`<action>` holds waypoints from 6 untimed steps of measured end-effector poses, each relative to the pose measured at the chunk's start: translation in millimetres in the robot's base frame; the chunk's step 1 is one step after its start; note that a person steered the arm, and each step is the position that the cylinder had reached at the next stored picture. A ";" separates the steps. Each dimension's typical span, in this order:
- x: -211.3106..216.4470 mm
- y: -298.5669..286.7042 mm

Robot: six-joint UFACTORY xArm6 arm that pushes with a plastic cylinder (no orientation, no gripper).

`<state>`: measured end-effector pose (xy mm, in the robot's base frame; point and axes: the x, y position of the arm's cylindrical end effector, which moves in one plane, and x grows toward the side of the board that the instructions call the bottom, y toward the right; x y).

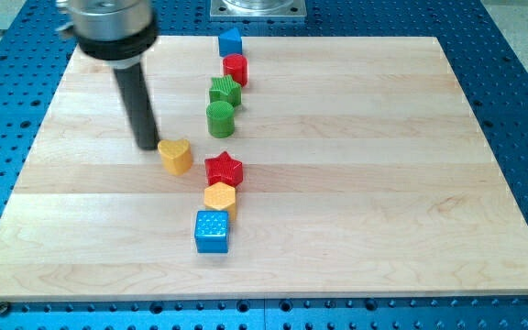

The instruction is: Move the yellow heart to the bottom left of the red star

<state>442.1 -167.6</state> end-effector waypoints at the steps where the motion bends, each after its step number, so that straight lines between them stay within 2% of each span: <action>1: 44.6 46.6; 2: -5.5 -4.6; 3: -39.7 28.6; 5: 20.1 76.4; 6: 0.9 57.3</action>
